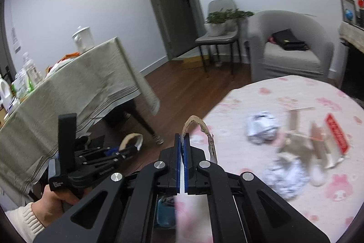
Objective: Collect trash
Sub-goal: 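Carry the tape roll and strip over the bin and release both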
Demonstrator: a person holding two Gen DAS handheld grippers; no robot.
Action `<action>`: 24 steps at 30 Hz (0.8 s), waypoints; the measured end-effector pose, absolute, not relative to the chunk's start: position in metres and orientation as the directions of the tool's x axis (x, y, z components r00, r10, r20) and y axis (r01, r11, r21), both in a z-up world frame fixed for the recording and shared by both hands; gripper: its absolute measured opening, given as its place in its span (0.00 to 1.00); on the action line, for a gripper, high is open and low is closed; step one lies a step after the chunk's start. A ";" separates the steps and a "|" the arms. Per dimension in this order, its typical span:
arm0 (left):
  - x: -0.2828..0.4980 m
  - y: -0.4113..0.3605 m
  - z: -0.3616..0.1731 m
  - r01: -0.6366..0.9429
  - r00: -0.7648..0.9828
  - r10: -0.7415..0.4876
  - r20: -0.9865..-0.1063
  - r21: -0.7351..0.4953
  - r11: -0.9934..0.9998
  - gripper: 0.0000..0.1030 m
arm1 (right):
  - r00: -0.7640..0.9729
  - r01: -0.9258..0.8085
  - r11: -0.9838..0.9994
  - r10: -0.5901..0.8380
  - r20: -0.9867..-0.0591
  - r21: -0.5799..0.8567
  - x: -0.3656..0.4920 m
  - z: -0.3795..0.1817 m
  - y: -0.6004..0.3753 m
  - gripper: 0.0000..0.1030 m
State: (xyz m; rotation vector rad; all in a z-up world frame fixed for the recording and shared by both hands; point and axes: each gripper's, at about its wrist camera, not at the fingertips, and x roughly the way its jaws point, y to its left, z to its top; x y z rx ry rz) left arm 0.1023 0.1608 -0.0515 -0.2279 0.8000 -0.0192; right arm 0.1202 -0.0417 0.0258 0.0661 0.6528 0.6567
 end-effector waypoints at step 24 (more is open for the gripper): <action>0.057 0.217 -0.170 -0.153 0.377 -0.104 -0.921 -0.172 0.973 0.18 | 0.383 -0.658 0.708 0.608 -0.695 0.256 0.110 -0.041 0.096 0.02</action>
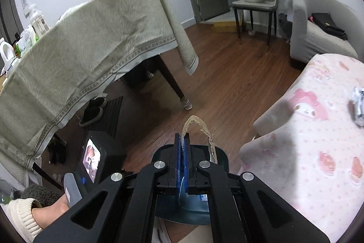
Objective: Collect trash
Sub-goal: 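Carry the tape roll and strip over the bin and release both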
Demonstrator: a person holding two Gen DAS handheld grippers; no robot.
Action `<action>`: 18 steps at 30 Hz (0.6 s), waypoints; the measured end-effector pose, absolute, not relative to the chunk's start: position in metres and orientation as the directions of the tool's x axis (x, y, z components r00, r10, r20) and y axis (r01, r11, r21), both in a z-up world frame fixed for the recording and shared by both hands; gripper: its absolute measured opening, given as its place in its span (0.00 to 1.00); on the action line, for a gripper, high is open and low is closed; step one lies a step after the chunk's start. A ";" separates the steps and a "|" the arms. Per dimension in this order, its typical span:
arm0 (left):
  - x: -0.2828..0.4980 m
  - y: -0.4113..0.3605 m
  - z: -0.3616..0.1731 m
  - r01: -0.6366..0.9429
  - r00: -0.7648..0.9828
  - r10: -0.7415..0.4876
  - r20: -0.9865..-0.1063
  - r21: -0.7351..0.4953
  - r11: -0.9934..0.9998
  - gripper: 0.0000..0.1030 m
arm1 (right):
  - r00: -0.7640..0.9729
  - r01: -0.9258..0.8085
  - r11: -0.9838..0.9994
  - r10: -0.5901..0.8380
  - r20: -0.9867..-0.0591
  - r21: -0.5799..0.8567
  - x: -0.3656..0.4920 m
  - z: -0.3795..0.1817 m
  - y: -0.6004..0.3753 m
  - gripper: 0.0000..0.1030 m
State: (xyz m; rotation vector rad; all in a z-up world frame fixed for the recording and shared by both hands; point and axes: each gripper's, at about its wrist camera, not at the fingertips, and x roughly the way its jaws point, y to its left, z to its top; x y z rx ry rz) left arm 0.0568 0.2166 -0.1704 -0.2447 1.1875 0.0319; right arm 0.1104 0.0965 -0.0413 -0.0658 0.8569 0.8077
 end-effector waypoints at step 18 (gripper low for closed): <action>0.032 0.242 -0.130 -0.146 0.467 -0.061 -0.882 -0.145 0.979 0.41 | 0.281 -0.658 0.712 0.534 -0.797 0.245 0.119 -0.104 0.139 0.02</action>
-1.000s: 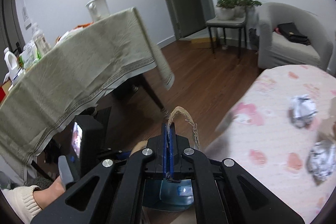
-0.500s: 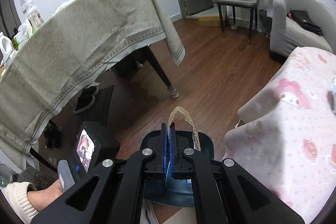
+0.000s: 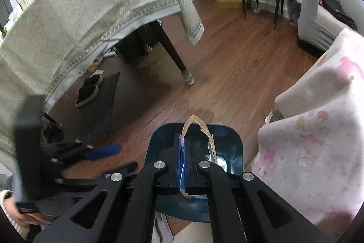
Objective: Collect trash
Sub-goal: 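Carry the tape roll and strip over the bin and release both, then return both open grippers to the table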
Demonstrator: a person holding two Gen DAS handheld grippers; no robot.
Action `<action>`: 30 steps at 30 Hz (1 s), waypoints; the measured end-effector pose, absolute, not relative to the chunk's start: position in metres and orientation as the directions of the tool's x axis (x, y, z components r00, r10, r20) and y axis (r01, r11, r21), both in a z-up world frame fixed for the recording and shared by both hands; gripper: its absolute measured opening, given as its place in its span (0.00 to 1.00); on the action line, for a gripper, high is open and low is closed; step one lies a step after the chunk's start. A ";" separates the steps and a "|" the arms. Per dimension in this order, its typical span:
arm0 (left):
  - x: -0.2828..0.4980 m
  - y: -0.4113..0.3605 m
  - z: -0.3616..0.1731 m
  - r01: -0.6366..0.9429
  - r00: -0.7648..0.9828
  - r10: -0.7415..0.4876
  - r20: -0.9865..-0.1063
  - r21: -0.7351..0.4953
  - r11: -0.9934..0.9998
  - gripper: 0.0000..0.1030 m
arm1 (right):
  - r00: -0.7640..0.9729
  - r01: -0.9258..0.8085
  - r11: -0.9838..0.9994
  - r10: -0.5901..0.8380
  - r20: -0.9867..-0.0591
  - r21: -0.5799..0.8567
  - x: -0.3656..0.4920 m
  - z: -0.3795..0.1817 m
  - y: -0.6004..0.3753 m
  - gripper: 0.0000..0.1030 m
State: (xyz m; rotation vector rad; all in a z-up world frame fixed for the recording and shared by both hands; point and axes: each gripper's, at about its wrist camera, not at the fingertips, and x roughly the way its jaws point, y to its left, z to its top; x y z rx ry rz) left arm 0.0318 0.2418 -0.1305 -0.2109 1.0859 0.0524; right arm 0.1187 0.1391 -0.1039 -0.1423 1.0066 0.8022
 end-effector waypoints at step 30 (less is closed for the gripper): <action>0.017 0.250 -0.014 -0.140 0.730 -0.042 -0.682 -0.210 0.968 0.23 | 0.183 -0.696 0.702 0.377 -0.908 0.151 0.106 -0.170 0.149 0.65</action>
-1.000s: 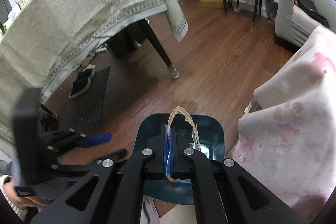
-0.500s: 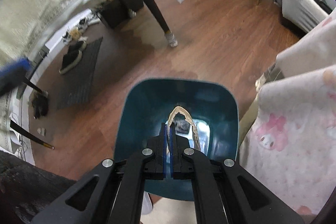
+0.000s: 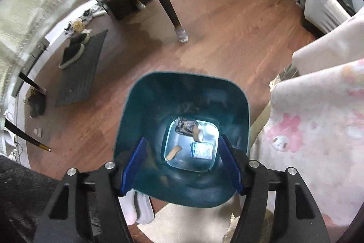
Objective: Collect trash
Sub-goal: 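Return both open grippers to the table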
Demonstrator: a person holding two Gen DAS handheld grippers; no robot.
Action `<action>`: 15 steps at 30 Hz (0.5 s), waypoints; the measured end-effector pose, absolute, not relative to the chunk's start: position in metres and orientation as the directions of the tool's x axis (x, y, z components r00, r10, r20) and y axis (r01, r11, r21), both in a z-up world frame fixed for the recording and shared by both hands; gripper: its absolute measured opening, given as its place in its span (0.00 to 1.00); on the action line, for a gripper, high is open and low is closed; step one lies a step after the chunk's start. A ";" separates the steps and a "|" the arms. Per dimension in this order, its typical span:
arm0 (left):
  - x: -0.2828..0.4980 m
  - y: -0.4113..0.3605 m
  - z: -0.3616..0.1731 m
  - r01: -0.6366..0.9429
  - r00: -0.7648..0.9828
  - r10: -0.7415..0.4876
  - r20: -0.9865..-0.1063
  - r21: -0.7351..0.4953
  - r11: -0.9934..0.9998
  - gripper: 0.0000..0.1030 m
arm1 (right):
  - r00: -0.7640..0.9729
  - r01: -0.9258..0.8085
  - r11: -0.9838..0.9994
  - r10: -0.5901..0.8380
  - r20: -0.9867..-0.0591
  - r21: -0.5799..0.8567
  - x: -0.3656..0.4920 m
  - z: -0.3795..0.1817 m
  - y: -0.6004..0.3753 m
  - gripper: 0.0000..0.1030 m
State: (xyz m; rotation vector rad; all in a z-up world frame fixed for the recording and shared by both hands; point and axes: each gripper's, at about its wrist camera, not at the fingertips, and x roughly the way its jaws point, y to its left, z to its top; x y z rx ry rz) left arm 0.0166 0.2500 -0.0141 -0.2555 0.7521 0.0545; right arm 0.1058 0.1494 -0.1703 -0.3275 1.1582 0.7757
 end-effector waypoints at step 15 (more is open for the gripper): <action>0.038 0.212 0.025 -0.088 0.801 -0.059 -0.596 -0.215 0.973 0.24 | 0.349 -0.708 0.685 0.550 -0.759 0.170 0.093 -0.044 0.082 0.53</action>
